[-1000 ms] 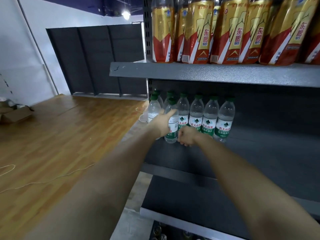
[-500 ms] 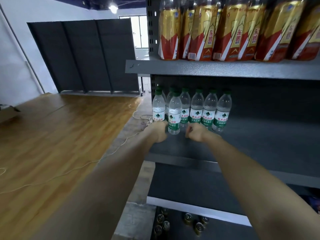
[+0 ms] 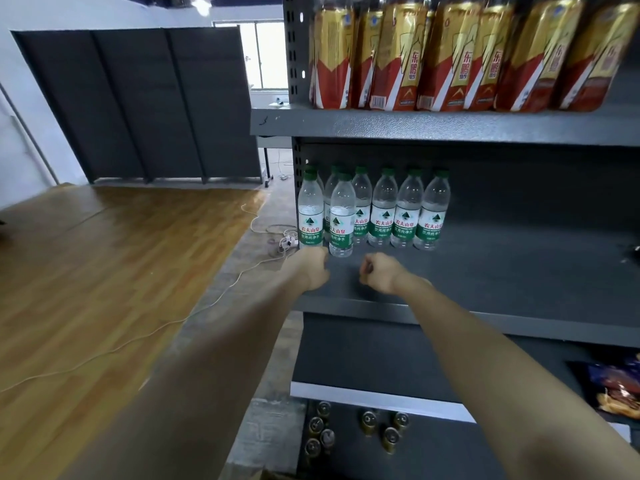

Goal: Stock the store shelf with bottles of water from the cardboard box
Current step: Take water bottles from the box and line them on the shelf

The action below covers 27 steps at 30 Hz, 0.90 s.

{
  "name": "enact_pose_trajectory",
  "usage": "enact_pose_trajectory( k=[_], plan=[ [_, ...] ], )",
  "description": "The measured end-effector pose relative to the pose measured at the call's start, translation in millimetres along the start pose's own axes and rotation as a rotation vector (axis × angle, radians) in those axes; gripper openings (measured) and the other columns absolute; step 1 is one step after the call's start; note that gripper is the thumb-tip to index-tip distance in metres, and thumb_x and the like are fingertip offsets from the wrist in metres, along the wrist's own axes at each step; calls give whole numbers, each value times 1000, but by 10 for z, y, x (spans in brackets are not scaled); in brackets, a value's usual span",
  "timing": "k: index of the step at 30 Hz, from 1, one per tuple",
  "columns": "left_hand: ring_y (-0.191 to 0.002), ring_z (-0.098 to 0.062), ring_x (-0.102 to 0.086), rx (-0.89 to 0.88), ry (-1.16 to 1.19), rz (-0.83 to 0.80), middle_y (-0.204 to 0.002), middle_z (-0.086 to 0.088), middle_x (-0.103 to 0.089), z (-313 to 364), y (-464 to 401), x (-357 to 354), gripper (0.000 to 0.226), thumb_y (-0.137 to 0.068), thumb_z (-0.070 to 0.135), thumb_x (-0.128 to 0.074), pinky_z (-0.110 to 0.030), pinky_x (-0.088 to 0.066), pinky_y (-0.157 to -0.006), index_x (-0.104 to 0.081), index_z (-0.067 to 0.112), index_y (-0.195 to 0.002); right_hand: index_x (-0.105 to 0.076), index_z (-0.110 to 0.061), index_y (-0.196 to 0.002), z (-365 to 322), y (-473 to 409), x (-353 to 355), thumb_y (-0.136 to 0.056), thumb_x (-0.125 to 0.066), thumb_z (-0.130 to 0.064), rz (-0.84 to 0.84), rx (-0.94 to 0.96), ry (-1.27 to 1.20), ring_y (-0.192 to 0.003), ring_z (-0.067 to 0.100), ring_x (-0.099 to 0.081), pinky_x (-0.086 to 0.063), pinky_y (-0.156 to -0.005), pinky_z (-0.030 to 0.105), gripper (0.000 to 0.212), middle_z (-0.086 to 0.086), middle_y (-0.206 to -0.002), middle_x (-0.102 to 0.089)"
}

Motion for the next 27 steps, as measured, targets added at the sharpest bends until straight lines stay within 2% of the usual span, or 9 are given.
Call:
enact_pose_trajectory(
  k=[5,9,11,15,19,20,22,24,27],
  plan=[
    [-100,-30,-60,11,120,144,-109,-10,-62,118,-293,224,22,-86,17,-61,-41,-50,-87,-56,11,-107,-57,-23,-81,72,-261,150,-87,-63,-15,44,18,-26,-89,19,-60,-51,-86,35,12,-1,-92,-63],
    [-107,-24,-60,64,250,205,-130,-3,-57,190,-632,357,53,-88,23,-67,-43,-51,-93,-43,16,-135,-58,-22,-84,88,-579,325,-87,-62,-14,71,59,-26,-84,15,-59,-47,-78,28,10,-4,-88,-63],
    [-110,-27,-61,132,361,231,-132,-7,-58,195,-796,406,62,-86,24,-71,-44,-50,-95,-37,16,-138,-60,-20,-90,117,-742,382,-88,-60,-14,65,61,-51,-82,13,-58,-44,-71,27,7,-3,-89,-63],
    [-111,-33,-60,273,478,222,-126,-14,-59,195,-1094,390,61,-84,29,-76,-44,-51,-92,-40,9,-128,-59,-19,-85,131,-995,412,-84,-58,-10,38,106,-114,-85,16,-61,-55,-82,38,10,0,-89,-65],
    [-88,-32,-67,355,525,218,-106,-16,-65,191,-1274,338,64,-82,30,-78,-41,-58,-73,-42,8,-129,-60,-17,-86,149,-1162,406,-83,-60,-8,16,161,-127,-88,18,-62,-55,-85,40,10,1,-91,-65],
    [-81,-30,-66,359,545,247,-97,-14,-66,184,-1297,367,59,-80,27,-80,-39,-58,-69,-46,9,-125,-60,-17,-87,159,-1195,412,-83,-60,-8,14,166,-133,-88,18,-61,-54,-83,39,9,1,-92,-64],
    [-72,-28,-65,386,506,304,-79,-10,-63,159,-1335,407,37,-77,21,-83,-39,-59,-66,-52,11,-94,-61,-16,-89,169,-1257,410,-85,-60,-10,-2,180,-137,-87,16,-59,-50,-76,32,8,0,-94,-63],
    [-74,-27,-66,420,418,366,-78,-10,-62,171,-1339,470,37,-77,22,-82,-34,-56,-69,-46,14,-75,-62,-15,-93,149,-1310,432,-86,-60,-11,-9,203,-118,-86,14,-57,-45,-72,29,8,-1,-96,-63],
    [-80,-22,-61,440,284,420,-92,-10,-61,173,-1365,488,37,-82,35,-78,-22,-40,-67,-59,4,-90,-63,-15,-91,125,-1383,468,-87,-62,-11,-5,217,-142,-87,17,-59,-50,-80,32,6,0,-93,-65]
  ],
)
Point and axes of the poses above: each hand's wrist, its own y-axis away from the middle knuckle, its own x-axis out of the back of the hand, z = x × y, the point moved 9 cm from there along -y, towards the middle knuckle
